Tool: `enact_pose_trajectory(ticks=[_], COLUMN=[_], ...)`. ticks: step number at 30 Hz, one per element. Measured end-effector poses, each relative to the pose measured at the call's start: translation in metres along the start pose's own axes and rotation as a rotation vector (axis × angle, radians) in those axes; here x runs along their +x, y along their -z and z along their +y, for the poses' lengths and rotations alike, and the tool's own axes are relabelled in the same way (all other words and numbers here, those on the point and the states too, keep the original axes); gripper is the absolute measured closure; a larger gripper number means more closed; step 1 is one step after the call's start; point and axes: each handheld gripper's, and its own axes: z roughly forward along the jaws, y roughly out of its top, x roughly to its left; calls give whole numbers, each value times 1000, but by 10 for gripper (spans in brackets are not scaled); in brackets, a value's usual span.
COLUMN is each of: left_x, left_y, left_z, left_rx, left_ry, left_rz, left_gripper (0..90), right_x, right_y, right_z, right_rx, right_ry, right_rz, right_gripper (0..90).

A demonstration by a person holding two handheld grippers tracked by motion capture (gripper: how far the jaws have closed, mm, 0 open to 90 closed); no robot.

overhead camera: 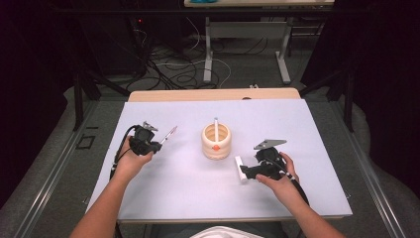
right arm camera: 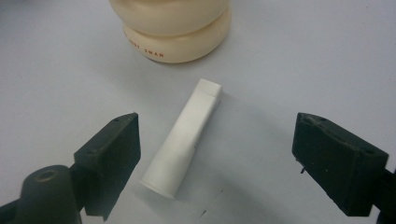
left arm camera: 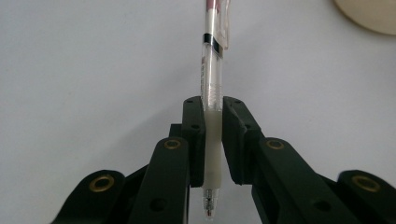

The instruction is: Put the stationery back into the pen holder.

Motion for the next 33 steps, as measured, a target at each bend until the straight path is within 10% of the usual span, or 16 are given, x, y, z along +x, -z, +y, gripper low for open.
enact_pose_trajectory(ticks=[33], left_x=[-62], left_y=[49], left_z=[12], left_rx=[-87], left_ry=[-94], left_rz=[-199], left_gripper=[796], right_x=[3], right_y=[2], right_z=[2], right_rx=[-19], right_ry=[16], right_rz=[0], right_gripper=[157])
